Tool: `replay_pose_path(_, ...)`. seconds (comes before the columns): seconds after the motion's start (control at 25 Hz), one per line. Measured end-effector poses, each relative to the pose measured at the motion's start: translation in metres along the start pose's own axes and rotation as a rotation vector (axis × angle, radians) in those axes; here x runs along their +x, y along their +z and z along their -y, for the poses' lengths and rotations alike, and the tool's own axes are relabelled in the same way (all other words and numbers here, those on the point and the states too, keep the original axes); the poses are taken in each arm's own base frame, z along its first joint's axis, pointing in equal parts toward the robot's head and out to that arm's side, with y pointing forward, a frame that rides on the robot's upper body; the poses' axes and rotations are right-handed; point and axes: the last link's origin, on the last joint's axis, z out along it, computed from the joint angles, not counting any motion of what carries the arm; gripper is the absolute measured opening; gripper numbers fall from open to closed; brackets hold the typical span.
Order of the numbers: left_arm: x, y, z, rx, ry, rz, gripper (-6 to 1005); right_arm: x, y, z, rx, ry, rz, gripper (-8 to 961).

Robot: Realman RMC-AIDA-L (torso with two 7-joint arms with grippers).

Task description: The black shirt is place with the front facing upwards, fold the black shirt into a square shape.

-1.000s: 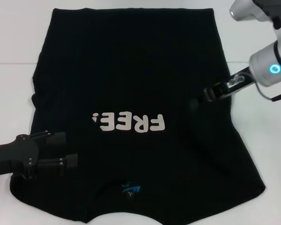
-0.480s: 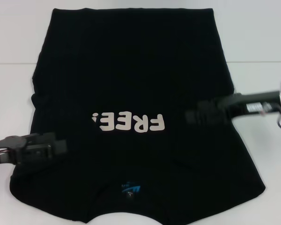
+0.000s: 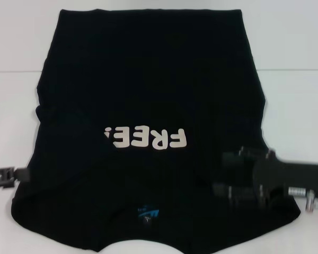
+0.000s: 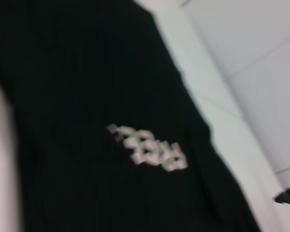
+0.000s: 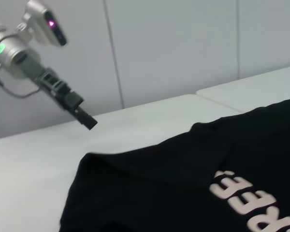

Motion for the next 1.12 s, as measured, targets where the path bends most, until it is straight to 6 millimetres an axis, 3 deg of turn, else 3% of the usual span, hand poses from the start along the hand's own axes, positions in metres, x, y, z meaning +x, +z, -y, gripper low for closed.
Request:
replay_pose_path(0.32,-0.005,-0.012,0.021,0.211,-0.159,0.093,914,0.020,0.006,-0.016,-0.029,-0.063,0.012,826)
replay_pose_path(1.12,0.002,0.022,0.029,0.315,-0.119,0.172,913,0.022,0.007,-0.018,-0.028,-0.045,0.020,826)
